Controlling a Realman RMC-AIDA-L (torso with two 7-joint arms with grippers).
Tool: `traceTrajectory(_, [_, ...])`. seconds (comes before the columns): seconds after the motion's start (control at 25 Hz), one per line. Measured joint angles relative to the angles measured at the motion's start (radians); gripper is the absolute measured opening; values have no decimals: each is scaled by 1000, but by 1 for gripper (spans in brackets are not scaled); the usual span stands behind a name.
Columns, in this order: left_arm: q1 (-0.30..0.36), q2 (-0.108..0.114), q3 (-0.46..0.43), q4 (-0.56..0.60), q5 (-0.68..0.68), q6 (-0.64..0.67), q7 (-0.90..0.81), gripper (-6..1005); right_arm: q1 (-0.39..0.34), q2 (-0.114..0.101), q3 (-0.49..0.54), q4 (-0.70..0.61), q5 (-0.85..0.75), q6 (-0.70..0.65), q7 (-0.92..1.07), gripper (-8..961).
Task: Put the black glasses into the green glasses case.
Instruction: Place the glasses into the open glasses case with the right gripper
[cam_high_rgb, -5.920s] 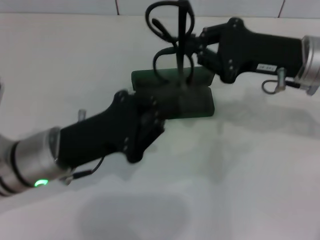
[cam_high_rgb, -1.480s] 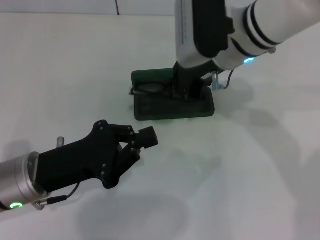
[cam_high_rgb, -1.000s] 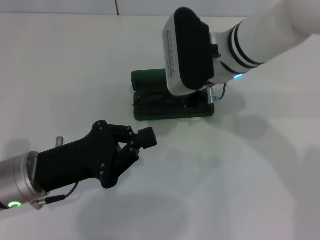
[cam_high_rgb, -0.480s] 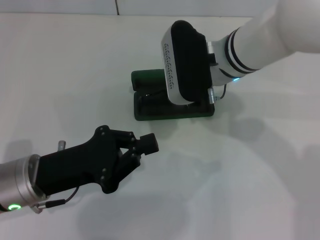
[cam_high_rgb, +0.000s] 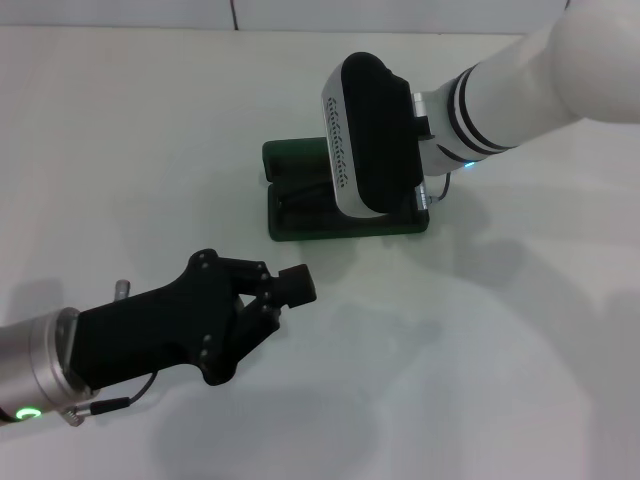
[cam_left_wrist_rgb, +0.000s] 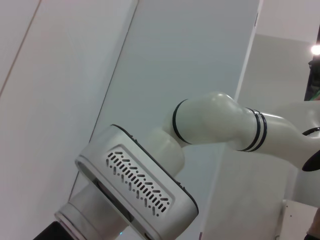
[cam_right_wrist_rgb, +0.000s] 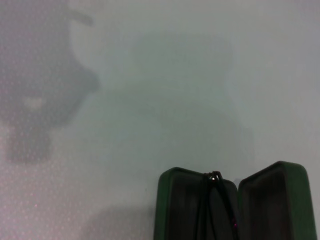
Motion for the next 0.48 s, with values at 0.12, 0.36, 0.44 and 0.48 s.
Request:
traceTrajectory(0.12, [3, 0, -1, 1, -2, 0, 0, 20, 0, 0, -2, 1, 0, 1, 0, 48])
traceTrajectory(0.36, [3, 0, -2, 3, -4, -5, 0, 20, 2, 0, -5, 1, -1, 1, 16, 49])
traceTrajectory(0.44, [3, 0, -3, 3, -6, -8, 0, 20, 5, 0, -6, 1, -16, 0, 40, 49])
traceTrajectory(0.48, [3, 0, -3, 3, -6, -8, 0, 20, 5, 0, -6, 1, -16, 0, 40, 49])
